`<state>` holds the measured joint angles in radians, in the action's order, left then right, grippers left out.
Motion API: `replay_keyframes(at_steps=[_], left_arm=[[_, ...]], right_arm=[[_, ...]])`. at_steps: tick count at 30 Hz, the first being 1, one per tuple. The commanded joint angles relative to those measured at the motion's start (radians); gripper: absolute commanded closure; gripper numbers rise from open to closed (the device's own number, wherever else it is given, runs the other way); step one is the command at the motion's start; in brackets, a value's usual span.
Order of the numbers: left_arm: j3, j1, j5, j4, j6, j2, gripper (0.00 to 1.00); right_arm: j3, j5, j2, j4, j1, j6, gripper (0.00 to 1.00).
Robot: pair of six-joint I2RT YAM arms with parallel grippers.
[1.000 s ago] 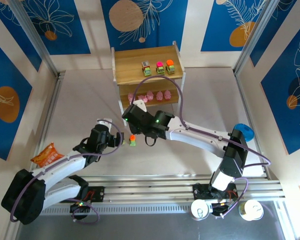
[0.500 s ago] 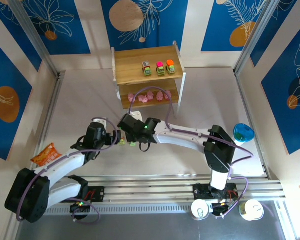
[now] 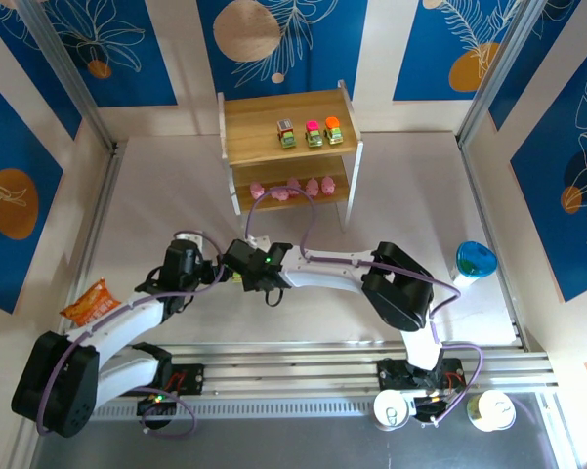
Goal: Place and organize the plastic toys onto the shelf
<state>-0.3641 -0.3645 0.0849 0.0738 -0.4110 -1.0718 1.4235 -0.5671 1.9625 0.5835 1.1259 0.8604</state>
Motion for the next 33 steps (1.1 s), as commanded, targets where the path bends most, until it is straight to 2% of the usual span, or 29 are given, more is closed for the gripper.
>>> replay_keyframes(at_steps=[1, 22, 33], left_arm=[[0.014, 0.013, -0.013, 0.021, -0.011, 0.024, 0.0], [0.034, 0.038, -0.018, 0.026, -0.028, 0.048, 0.0], [0.031, 0.041, -0.03, 0.031, -0.026, 0.039, 0.0]], right_arm=[[-0.002, 0.009, 0.019, -0.024, 0.004, 0.038, 0.47], [-0.023, -0.007, 0.092, -0.093, 0.0, 0.042, 0.49], [-0.044, -0.017, 0.102, -0.124, -0.002, 0.054, 0.56]])
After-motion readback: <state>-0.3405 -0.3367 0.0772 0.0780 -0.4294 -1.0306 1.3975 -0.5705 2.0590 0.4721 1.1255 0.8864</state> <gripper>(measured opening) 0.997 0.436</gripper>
